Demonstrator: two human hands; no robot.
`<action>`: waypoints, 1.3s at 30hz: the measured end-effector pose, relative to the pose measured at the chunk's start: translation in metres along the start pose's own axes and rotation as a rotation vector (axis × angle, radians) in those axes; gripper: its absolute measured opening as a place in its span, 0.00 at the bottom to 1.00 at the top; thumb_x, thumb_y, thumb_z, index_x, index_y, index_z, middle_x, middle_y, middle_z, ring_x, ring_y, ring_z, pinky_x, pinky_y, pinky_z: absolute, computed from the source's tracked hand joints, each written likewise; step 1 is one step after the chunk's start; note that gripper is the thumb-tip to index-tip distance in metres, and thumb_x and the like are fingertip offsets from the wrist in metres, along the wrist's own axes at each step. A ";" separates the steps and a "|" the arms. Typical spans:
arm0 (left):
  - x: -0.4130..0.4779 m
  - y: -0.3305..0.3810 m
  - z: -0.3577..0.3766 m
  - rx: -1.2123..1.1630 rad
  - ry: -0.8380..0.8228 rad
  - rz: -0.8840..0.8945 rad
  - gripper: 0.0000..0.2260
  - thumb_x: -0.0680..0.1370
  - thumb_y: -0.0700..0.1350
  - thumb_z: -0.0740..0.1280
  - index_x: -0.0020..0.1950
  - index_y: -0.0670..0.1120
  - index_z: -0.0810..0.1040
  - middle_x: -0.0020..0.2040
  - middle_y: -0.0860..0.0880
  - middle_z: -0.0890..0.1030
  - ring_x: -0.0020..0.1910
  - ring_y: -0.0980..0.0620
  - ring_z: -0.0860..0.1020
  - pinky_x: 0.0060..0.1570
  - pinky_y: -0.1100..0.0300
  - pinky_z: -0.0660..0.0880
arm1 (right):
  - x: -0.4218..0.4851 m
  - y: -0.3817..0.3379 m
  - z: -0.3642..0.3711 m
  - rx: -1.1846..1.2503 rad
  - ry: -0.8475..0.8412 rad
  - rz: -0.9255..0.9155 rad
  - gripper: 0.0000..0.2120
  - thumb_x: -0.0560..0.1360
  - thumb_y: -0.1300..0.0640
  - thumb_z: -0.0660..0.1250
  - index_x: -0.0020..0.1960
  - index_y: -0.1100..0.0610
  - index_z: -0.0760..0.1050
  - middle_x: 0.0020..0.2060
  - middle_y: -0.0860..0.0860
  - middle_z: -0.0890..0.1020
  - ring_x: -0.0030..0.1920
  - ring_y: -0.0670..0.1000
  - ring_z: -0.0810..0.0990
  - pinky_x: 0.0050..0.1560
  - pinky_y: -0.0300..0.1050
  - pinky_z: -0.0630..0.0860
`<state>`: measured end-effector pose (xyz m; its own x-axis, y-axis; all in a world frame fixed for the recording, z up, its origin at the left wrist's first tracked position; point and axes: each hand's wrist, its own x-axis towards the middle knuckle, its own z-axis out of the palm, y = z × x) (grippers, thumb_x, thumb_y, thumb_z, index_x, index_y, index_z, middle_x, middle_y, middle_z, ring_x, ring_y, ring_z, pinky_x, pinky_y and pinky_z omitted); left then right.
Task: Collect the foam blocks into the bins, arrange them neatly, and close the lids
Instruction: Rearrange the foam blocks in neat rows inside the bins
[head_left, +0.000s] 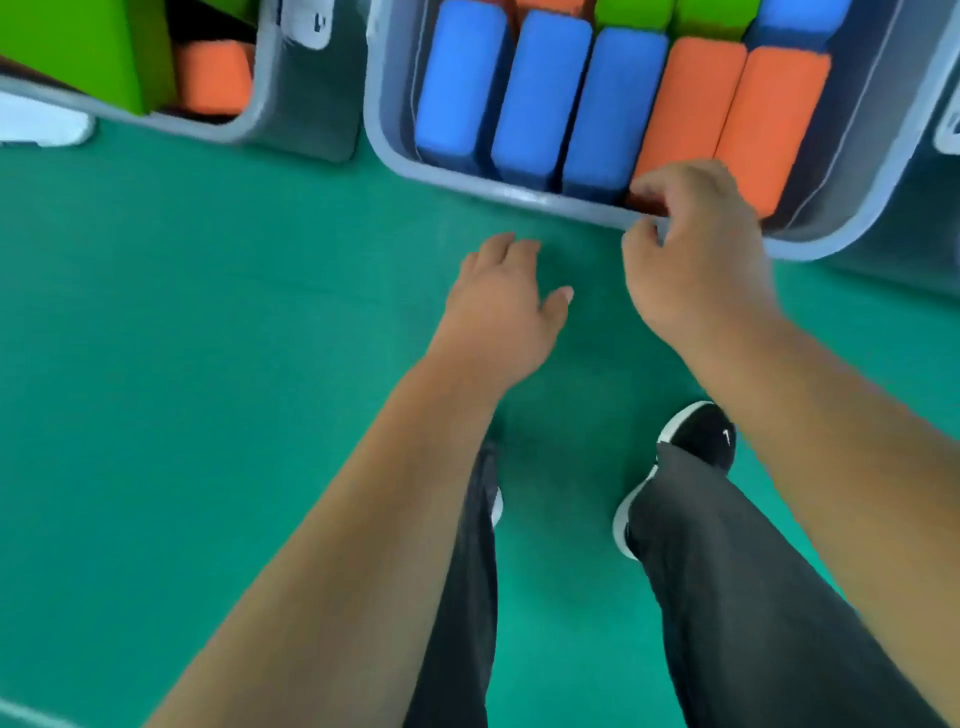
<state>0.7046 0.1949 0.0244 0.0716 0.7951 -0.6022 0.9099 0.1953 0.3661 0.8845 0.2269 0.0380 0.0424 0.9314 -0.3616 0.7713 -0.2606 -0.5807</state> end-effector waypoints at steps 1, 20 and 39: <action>-0.013 -0.001 0.001 -0.049 -0.013 -0.032 0.27 0.82 0.55 0.66 0.76 0.41 0.70 0.75 0.40 0.70 0.72 0.38 0.70 0.71 0.47 0.68 | -0.011 -0.008 0.000 -0.020 -0.045 -0.001 0.18 0.79 0.58 0.60 0.68 0.54 0.76 0.67 0.49 0.74 0.63 0.49 0.75 0.58 0.39 0.67; -0.131 -0.173 -0.197 -0.447 0.066 -0.249 0.13 0.83 0.51 0.65 0.65 0.48 0.79 0.60 0.52 0.81 0.56 0.48 0.80 0.58 0.54 0.76 | -0.029 -0.278 0.040 -0.301 -0.451 -0.205 0.25 0.82 0.52 0.61 0.78 0.52 0.65 0.74 0.52 0.68 0.60 0.54 0.77 0.56 0.48 0.73; -0.041 -0.343 -0.396 -0.494 0.359 -0.416 0.10 0.83 0.47 0.65 0.63 0.51 0.78 0.56 0.57 0.82 0.47 0.60 0.78 0.39 0.78 0.68 | 0.117 -0.499 0.160 -0.116 -0.456 -0.286 0.20 0.83 0.54 0.60 0.75 0.56 0.68 0.71 0.53 0.70 0.43 0.48 0.76 0.49 0.49 0.72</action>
<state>0.2276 0.3224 0.2048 -0.4543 0.7214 -0.5227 0.5365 0.6900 0.4859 0.4029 0.4248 0.1688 -0.4389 0.7498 -0.4951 0.7777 0.0409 -0.6273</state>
